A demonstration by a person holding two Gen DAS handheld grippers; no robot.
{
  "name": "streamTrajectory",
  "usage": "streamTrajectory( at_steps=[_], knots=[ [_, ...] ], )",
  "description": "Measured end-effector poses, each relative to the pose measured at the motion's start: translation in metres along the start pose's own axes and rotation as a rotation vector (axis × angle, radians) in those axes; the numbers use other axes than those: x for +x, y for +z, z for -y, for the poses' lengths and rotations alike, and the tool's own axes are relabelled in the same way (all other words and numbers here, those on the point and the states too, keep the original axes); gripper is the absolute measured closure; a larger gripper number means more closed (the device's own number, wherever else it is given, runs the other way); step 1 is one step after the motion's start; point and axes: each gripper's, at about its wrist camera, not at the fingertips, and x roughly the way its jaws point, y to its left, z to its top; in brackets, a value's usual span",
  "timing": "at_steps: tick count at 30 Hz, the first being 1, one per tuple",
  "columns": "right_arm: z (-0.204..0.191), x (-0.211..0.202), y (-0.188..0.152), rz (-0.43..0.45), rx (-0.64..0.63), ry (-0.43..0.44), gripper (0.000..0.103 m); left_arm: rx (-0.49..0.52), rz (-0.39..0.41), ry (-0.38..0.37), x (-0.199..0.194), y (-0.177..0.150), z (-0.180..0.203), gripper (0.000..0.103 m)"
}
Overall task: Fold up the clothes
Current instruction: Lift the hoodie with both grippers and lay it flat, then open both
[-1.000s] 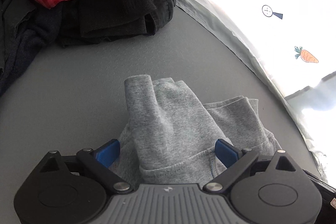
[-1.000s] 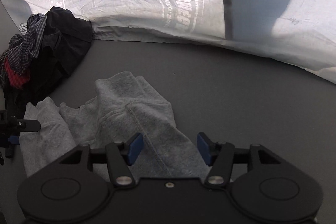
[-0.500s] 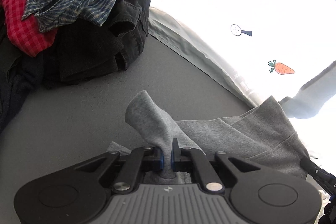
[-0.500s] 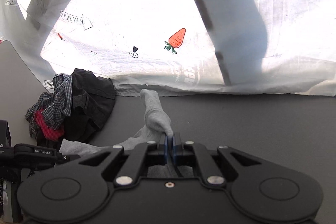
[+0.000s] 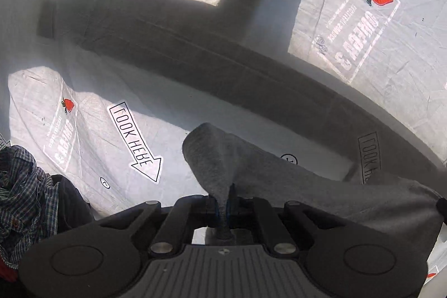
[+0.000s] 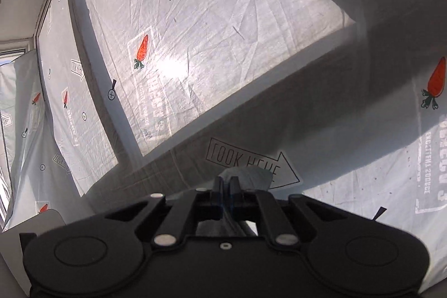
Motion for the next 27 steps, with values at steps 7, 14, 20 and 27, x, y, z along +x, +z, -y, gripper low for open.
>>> streamTrajectory(
  at_steps=[7, 14, 20, 27],
  knots=[
    [-0.062, -0.044, 0.086, 0.242, -0.073, 0.115, 0.099, 0.044, 0.31, -0.133, -0.094, 0.11, 0.06, 0.098],
    [-0.09, -0.123, 0.087, 0.283, -0.087, 0.132, 0.098, 0.125, 0.381, -0.176, -0.203, 0.086, 0.071, 0.098],
    [-0.052, -0.184, -0.012, 0.067, 0.025, -0.001, 0.098, 0.085, 0.037, -0.088, -0.208, -0.049, 0.026, 0.098],
    [0.015, -0.243, -0.175, -0.324, 0.175, -0.306, 0.098, -0.081, -0.483, 0.065, -0.178, -0.255, -0.056, 0.098]
  ],
)
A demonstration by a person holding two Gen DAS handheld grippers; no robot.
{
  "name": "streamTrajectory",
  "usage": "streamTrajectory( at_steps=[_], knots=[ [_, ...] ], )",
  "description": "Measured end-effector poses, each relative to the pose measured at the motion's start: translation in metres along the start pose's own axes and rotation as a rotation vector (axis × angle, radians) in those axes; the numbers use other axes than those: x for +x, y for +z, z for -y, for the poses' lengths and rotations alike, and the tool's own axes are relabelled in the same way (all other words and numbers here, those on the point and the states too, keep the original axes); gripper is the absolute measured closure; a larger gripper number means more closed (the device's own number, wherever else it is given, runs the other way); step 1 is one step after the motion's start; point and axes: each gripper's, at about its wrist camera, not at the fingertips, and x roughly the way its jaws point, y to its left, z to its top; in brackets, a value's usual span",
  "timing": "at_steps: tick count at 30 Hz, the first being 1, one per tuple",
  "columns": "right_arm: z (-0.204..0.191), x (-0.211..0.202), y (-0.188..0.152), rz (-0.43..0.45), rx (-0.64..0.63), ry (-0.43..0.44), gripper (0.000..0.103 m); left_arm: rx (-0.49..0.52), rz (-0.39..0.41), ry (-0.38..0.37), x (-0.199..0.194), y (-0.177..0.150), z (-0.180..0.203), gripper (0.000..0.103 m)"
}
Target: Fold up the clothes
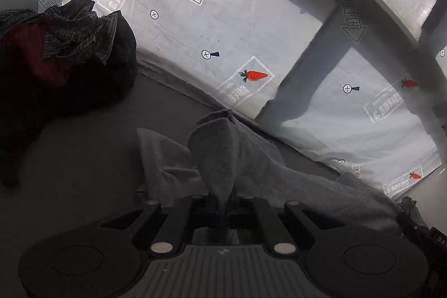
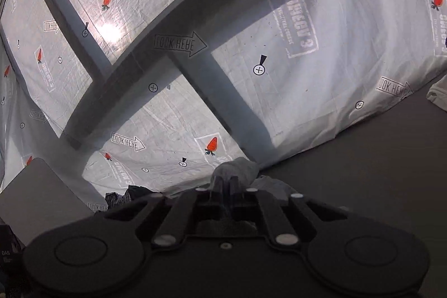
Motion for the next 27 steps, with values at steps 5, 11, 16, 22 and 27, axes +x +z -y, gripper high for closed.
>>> streamTrajectory(
  at_steps=[5, 11, 16, 22, 27],
  knots=[
    [0.05, -0.011, -0.077, -0.159, 0.145, -0.128, 0.098, -0.035, -0.207, 0.071, 0.018, -0.078, -0.044, 0.098],
    [0.065, -0.033, -0.1, -0.25, 0.123, -0.228, 0.097, 0.032, -0.29, 0.071, 0.01, -0.107, -0.051, 0.093],
    [0.055, -0.033, -0.105, -0.318, -0.011, -0.343, 0.072, 0.109, -0.343, 0.019, 0.008, -0.104, -0.046, 0.068],
    [0.044, -0.038, -0.073, -0.219, -0.028, -0.316, 0.057, 0.076, -0.177, -0.056, -0.03, -0.062, -0.064, 0.041],
    [0.03, -0.001, -0.053, -0.198, -0.108, -0.297, 0.057, 0.002, -0.073, 0.067, -0.022, -0.025, -0.088, 0.039]
  ],
)
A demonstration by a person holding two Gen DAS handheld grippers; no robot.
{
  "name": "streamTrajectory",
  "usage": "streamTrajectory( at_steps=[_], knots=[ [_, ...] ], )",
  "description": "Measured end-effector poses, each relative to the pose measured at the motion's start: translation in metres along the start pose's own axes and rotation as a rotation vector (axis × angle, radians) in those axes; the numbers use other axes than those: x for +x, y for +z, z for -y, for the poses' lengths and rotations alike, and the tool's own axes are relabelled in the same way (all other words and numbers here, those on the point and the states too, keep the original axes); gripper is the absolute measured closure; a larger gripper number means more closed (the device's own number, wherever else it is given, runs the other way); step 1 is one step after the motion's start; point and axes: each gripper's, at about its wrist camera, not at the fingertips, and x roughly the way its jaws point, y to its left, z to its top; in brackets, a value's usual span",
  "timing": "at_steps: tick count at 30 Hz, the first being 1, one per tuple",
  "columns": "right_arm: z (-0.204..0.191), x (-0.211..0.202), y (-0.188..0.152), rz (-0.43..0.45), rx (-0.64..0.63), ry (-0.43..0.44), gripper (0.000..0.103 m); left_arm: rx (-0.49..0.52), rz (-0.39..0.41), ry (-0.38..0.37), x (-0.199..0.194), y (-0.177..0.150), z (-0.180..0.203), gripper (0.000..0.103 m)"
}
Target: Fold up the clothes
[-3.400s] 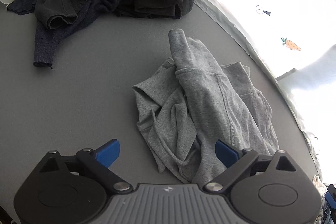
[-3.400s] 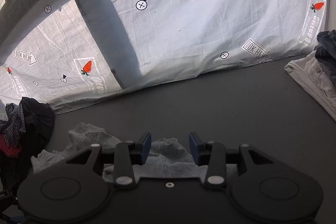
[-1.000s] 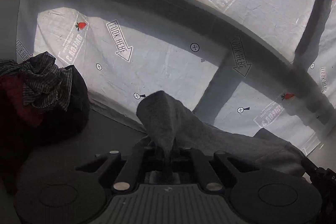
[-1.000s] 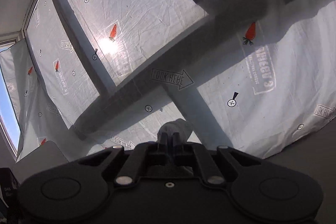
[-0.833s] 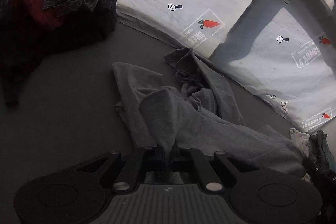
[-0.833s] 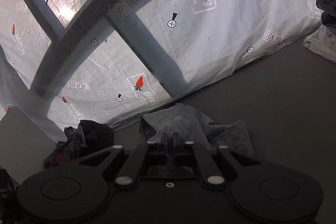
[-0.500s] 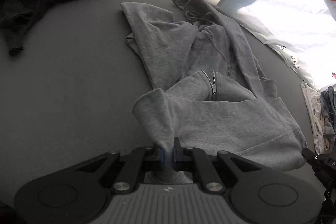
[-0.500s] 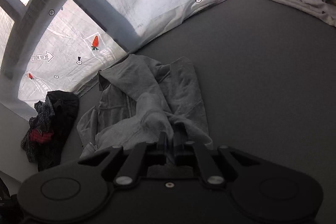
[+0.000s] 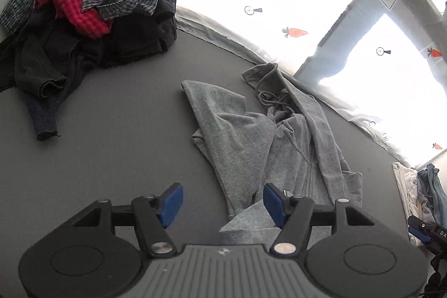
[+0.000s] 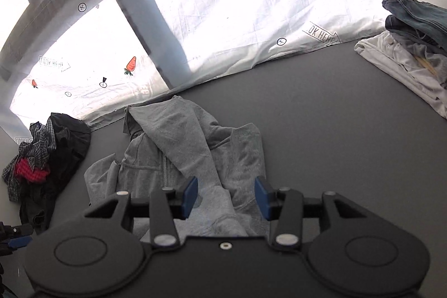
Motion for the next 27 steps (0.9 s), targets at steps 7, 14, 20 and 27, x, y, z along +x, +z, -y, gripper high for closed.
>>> streamTrajectory(
  at_steps=[7, 14, 20, 27],
  knots=[
    [-0.054, 0.069, 0.025, -0.019, -0.153, 0.036, 0.056, -0.048, -0.008, 0.053, 0.047, 0.032, -0.011, 0.038],
    [-0.112, 0.158, 0.056, -0.069, -0.302, 0.061, 0.056, -0.083, -0.07, 0.076, 0.13, 0.075, -0.01, 0.037],
    [-0.157, 0.233, 0.066, -0.123, -0.469, 0.088, 0.057, -0.078, -0.105, 0.13, 0.195, 0.101, -0.006, 0.037],
    [-0.193, 0.303, 0.064, -0.171, -0.604, 0.072, 0.071, -0.103, -0.12, 0.124, 0.242, 0.116, -0.003, 0.035]
  ],
)
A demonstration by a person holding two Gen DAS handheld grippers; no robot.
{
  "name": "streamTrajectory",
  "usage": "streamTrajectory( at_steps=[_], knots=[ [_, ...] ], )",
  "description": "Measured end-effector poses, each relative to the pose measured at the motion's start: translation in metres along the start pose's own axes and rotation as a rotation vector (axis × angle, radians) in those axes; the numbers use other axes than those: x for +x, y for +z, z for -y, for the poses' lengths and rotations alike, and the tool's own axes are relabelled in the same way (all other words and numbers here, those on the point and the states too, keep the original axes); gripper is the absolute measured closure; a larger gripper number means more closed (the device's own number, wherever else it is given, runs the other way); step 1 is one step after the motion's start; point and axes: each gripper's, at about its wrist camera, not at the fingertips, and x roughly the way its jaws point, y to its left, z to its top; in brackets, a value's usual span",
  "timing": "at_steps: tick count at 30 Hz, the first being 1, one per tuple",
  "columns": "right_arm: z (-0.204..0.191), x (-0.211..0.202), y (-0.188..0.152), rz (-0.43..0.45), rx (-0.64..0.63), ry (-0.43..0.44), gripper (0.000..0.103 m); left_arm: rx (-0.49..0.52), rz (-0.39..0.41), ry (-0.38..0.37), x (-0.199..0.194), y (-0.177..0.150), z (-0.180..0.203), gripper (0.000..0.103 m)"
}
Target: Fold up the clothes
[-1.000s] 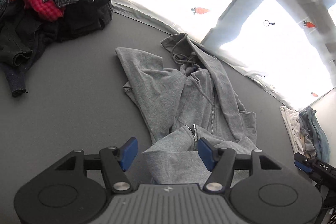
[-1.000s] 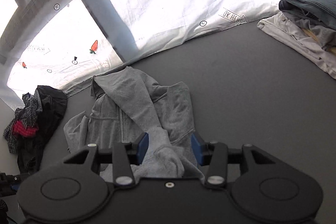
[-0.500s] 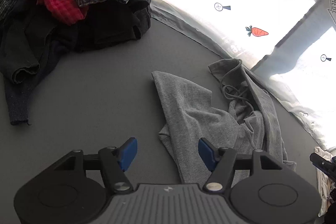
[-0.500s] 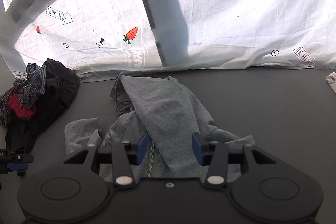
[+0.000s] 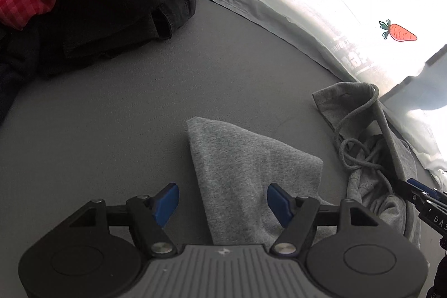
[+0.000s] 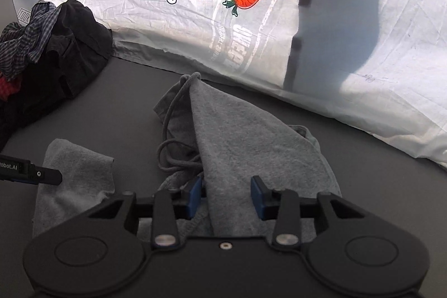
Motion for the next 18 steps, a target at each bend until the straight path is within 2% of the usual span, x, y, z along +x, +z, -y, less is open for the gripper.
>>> streamTrajectory(
  at_steps=[1, 2, 3, 4, 7, 11, 15, 18],
  knots=[
    [0.001, 0.003, 0.001, -0.003, -0.002, -0.006, 0.084, -0.005, 0.007, -0.003, 0.002, 0.001, 0.001, 0.037],
    [0.002, 0.005, 0.002, -0.001, -0.001, -0.013, 0.097, -0.009, 0.007, -0.01, 0.003, 0.002, 0.003, 0.055],
    [0.006, -0.001, 0.002, 0.023, 0.01, -0.027, 0.098, -0.012, 0.005, -0.018, 0.004, 0.004, 0.005, 0.079],
    [0.01, -0.007, 0.002, 0.046, 0.021, -0.041, 0.099, -0.018, 0.003, -0.024, 0.005, 0.005, 0.008, 0.089],
    [0.031, -0.037, 0.0, 0.126, 0.062, -0.108, 0.1, 0.005, 0.054, 0.002, -0.01, 0.009, 0.018, 0.093],
    [0.092, -0.103, -0.008, 0.235, 0.158, -0.282, 0.1, -0.015, 0.182, 0.043, -0.058, 0.024, 0.014, 0.095],
    [0.175, -0.182, -0.027, 0.335, 0.29, -0.529, 0.1, -0.076, 0.327, 0.074, -0.119, 0.039, -0.009, 0.095],
    [0.226, -0.238, -0.055, 0.375, 0.396, -0.69, 0.1, -0.093, 0.421, 0.114, -0.154, 0.043, -0.024, 0.095]
  ],
)
